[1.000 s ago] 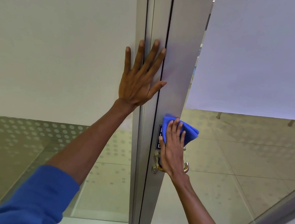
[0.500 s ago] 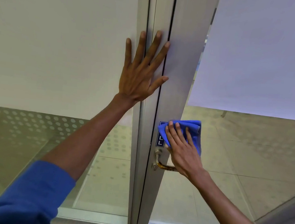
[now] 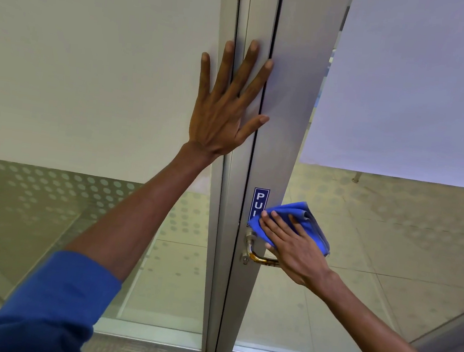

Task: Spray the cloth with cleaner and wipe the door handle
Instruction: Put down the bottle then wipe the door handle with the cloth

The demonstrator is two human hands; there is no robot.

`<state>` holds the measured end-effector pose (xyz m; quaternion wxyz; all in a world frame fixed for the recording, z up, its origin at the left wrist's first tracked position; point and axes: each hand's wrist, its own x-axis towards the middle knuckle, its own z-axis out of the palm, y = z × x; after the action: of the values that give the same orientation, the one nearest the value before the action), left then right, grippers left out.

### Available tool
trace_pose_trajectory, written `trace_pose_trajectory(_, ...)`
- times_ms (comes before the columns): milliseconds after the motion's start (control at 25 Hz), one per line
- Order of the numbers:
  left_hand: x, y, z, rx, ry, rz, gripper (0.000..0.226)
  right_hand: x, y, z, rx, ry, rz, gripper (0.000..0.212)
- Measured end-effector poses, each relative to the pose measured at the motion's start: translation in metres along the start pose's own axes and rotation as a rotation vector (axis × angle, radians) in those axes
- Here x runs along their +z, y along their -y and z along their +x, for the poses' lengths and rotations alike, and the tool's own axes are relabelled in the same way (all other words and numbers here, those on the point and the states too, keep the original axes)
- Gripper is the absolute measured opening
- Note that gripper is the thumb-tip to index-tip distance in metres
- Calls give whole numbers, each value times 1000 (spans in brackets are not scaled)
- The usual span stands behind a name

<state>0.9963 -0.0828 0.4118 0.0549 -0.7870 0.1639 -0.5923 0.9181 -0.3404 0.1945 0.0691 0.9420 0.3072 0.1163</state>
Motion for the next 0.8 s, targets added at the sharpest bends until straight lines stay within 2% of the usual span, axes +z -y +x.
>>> trace_pose_trajectory(400,1,0,1,-2,-12,24,81,5,-6,-9,-50,182,181,57)
trace_pose_trajectory(560,4,0,1,3,-27,26,81,10,3,-8,-10,324,545,56)
trace_pose_trajectory(680,4,0,1,5,-32,16,81,15,12,-4,101,377,870,54)
trace_pose_trajectory(800,3,0,2,-5,-33,9,81,16,19,-1,172,373,1007,54)
